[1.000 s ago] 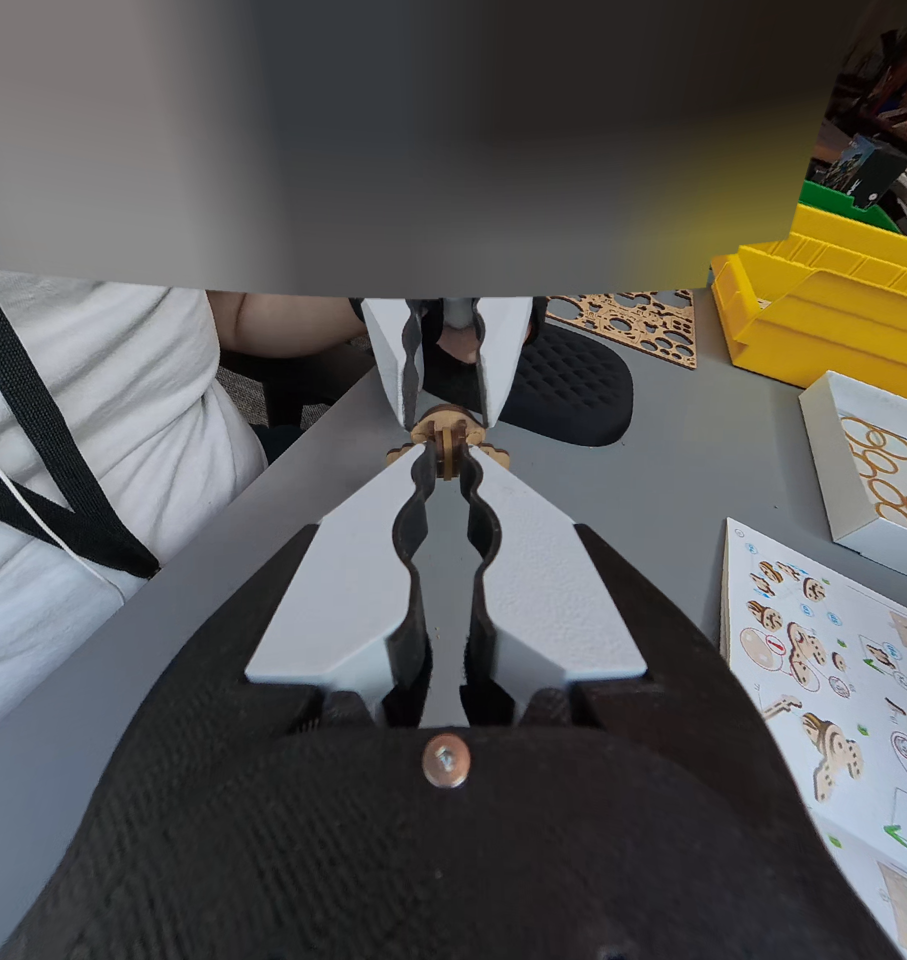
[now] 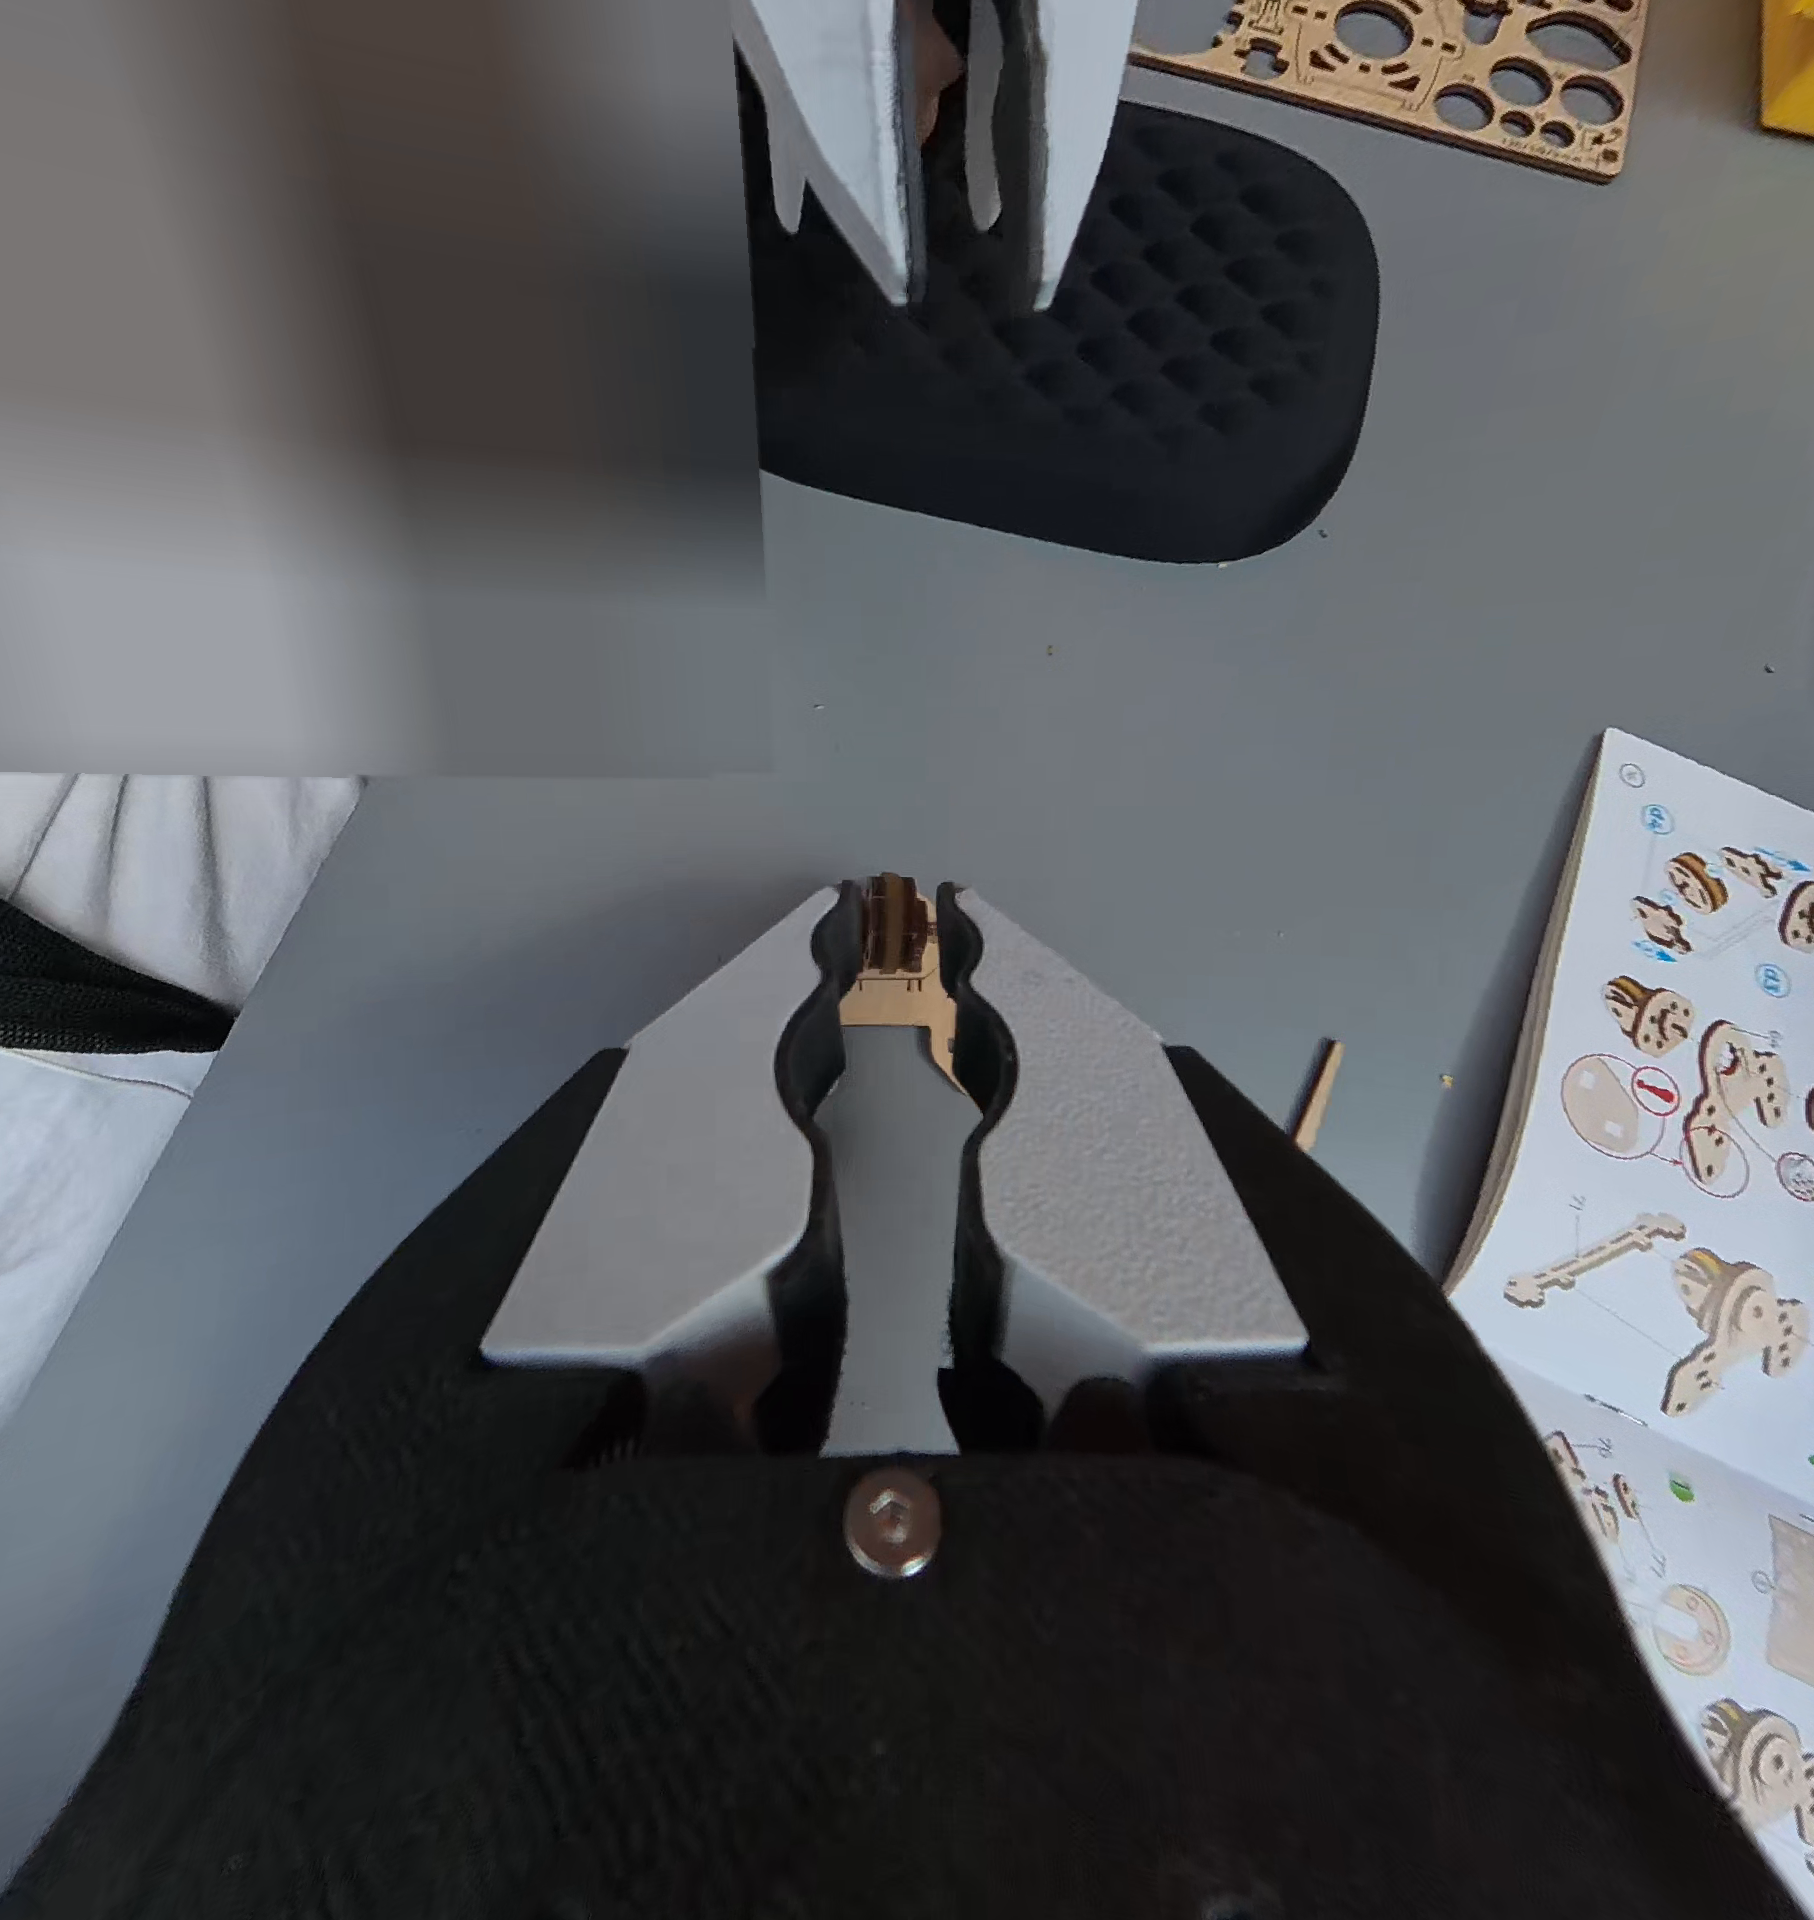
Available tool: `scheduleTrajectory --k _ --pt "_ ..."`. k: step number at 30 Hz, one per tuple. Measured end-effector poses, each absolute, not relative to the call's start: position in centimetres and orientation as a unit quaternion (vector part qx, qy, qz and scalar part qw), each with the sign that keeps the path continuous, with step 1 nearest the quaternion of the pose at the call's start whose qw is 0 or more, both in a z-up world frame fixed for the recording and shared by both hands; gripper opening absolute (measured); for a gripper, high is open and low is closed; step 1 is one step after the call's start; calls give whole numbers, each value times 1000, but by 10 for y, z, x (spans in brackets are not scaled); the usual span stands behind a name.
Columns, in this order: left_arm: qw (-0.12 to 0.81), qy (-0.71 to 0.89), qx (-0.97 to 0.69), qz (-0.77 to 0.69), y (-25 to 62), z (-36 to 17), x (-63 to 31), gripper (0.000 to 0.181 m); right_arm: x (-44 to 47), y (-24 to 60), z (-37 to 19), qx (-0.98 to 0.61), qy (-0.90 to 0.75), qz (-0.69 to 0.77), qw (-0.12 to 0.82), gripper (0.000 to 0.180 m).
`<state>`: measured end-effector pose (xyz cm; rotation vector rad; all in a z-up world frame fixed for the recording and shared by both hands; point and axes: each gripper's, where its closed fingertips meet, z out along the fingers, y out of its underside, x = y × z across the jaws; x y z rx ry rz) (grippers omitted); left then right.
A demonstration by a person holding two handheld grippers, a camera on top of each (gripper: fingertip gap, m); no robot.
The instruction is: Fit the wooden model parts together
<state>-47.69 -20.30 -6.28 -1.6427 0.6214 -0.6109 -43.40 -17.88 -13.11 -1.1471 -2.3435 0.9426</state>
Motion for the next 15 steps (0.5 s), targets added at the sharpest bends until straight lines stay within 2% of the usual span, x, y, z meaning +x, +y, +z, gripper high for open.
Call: scheduleTrajectory --k 4,15 --pt "600 259 -705 -274 -202 -61 -481 10 -435 -182 -133 -413 -829 338 166 7" --pt "601 257 -702 -284 -203 -60 -481 9 -434 -179 -137 -412 -838 321 161 7"
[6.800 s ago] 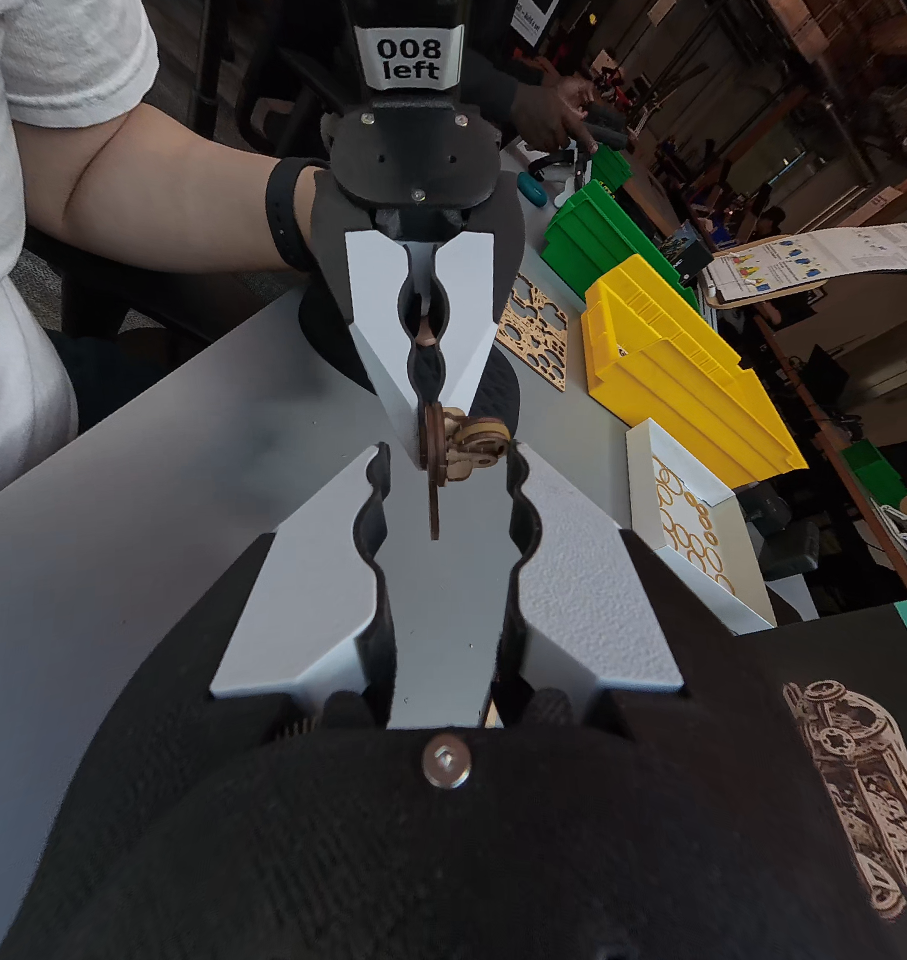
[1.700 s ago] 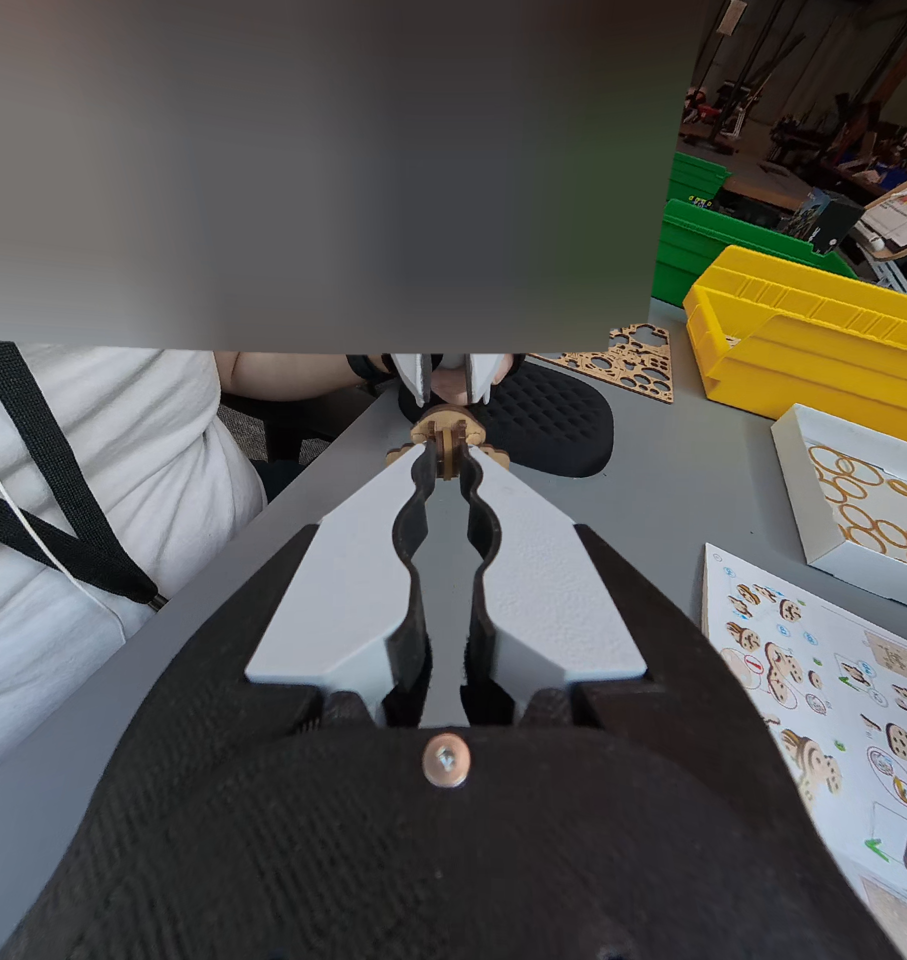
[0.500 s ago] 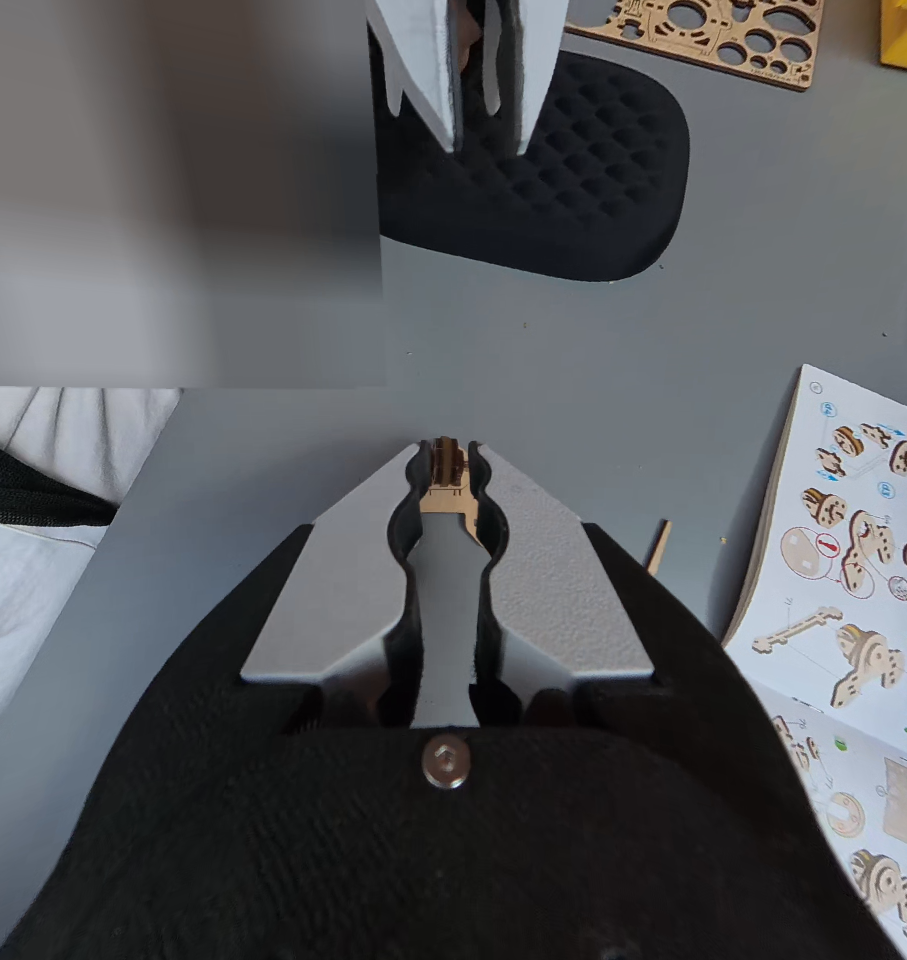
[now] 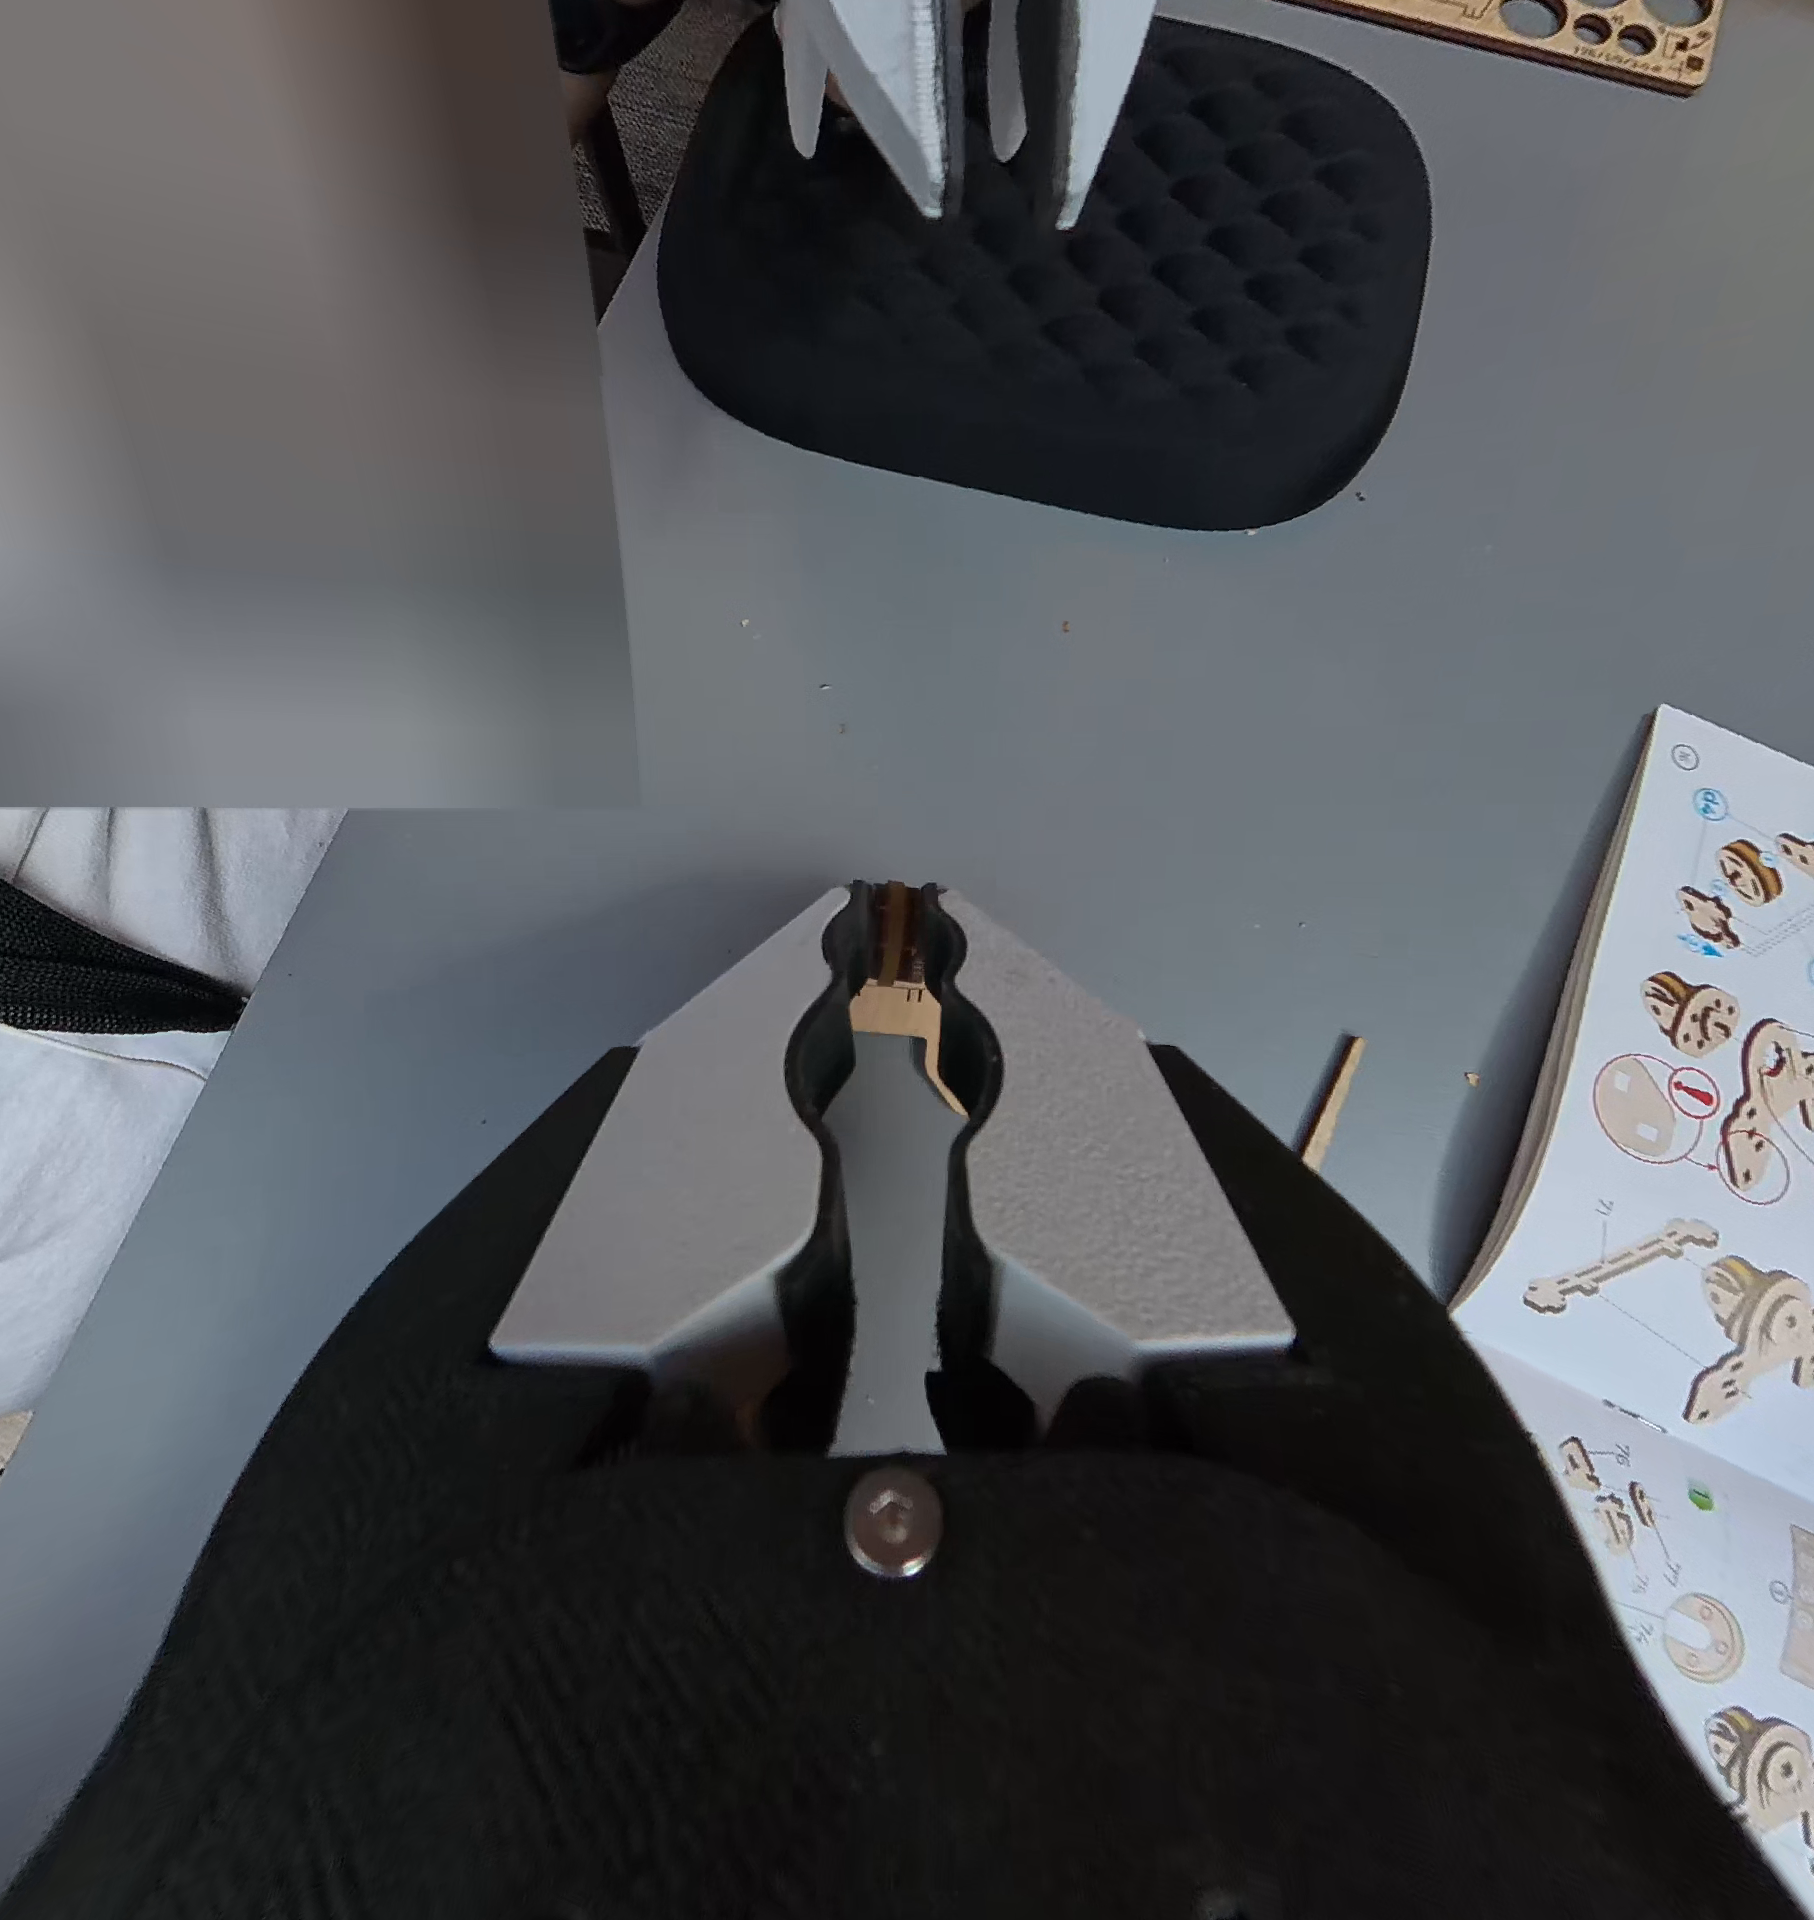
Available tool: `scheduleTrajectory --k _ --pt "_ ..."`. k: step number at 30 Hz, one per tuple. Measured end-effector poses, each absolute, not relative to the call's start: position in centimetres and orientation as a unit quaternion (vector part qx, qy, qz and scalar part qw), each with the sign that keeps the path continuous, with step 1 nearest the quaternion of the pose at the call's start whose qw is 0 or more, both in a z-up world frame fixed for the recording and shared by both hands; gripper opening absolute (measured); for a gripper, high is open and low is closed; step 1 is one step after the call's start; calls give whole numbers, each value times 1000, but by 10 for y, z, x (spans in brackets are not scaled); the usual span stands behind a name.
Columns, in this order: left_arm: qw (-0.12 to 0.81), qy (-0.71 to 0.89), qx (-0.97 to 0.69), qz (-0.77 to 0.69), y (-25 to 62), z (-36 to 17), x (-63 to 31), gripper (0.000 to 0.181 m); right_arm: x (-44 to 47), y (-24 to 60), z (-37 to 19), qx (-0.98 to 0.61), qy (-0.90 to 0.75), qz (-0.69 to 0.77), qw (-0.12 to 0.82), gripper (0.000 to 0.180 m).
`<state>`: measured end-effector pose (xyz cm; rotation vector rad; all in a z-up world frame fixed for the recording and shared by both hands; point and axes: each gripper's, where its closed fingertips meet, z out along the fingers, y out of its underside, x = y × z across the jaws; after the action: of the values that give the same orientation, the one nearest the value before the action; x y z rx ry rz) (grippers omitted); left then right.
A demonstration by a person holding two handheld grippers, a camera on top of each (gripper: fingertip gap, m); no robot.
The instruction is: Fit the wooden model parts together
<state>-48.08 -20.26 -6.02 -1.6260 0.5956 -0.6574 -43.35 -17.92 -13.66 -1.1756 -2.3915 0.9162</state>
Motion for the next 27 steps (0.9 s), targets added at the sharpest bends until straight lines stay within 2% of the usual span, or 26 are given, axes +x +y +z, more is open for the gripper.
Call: scheduleTrajectory --k 5,19,23,25,26,27 --pt "600 258 -703 -283 -202 -61 -480 8 -433 -176 -137 -417 -835 317 165 14" --pt "601 254 -700 -288 -202 -60 -481 7 -429 -174 -137 -419 -834 325 152 7" --pt "603 254 -698 -290 -203 -59 -482 7 -431 -168 -115 -430 -818 338 175 7" --pt "602 254 -699 -291 -202 -59 -481 7 -430 -154 -137 -444 -829 291 178 7" --pt "601 255 -699 -291 -202 -59 -481 7 -433 -158 -135 -441 -817 321 187 7" --pt "601 256 -700 -290 -202 -60 -481 7 -427 -157 -139 -448 -823 308 163 8"
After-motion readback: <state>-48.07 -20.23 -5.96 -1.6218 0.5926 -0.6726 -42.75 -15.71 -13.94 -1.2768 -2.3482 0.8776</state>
